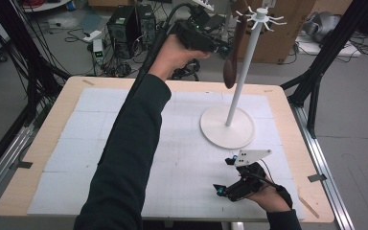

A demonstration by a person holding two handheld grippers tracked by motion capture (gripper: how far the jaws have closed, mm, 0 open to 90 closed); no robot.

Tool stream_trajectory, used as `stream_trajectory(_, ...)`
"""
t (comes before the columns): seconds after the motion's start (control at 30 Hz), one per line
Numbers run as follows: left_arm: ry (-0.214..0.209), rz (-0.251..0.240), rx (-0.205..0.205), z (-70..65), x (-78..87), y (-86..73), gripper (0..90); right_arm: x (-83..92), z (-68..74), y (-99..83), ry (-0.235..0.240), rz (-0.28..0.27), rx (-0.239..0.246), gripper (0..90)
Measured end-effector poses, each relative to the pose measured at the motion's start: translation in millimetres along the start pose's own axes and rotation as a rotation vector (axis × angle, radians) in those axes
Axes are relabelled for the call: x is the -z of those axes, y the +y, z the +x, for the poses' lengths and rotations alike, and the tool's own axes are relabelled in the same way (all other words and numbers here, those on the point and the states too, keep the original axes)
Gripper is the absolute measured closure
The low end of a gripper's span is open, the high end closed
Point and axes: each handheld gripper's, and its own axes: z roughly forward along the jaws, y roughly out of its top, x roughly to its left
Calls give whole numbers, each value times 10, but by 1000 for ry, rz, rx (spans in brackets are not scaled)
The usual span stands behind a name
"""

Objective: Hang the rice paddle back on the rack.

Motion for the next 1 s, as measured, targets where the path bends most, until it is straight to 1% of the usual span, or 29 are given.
stream_trajectory(0.03, 0, 5, 4, -3, 0, -5, 691, -3, 0, 0, -1, 0, 4, 2)
stream_trajectory(0.13, -16, 22, -2, -25, -7, -17, 670, -5, 8, 1, -2, 3, 3, 2)
stream_trajectory(0.23, -27, 44, -12, -55, -11, -22, 631, 1, 3, 1, -3, 1, 5, 2)
stream_trajectory(0.27, -31, 52, -8, -72, -7, -21, 617, 2, 3, 1, -3, -1, 4, 2)
stream_trajectory(0.33, -42, 57, -13, -97, -3, -27, 591, 6, 7, 3, -4, 2, 4, 2)
stream_trajectory(0.43, -59, 84, -20, -147, 1, -39, 545, 14, 16, 7, -5, 1, 6, 2)
stream_trajectory(0.47, -59, 95, -23, -167, 4, -47, 527, 14, 17, 9, -4, -2, 7, 2)
stream_trajectory(0.6, -44, 108, -27, -207, 45, -108, 447, 19, 24, 16, -6, -2, 11, 2)
stream_trajectory(0.67, -32, 110, -15, -206, 68, -148, 403, 22, 31, 20, -5, -1, 11, 2)
stream_trajectory(0.7, -26, 112, -1, -209, 77, -171, 371, 24, 32, 22, -6, -1, 11, 2)
stream_trajectory(0.73, -16, 124, 3, -217, 94, -189, 331, 23, 34, 23, -5, -3, 10, 2)
stream_trajectory(0.83, -4, 113, 8, -267, 126, -249, 242, 34, 27, 26, -7, -7, 10, 2)
stream_trajectory(0.9, 22, 130, 7, -291, 150, -281, 165, 37, 24, 27, -7, -8, 10, 2)
stream_trajectory(0.97, 58, 150, 17, -312, 171, -308, 107, 39, 23, 28, -8, -10, 12, 2)
stream_trajectory(1.0, 64, 155, 24, -322, 179, -326, 73, 42, 27, 31, -8, -9, 10, 2)
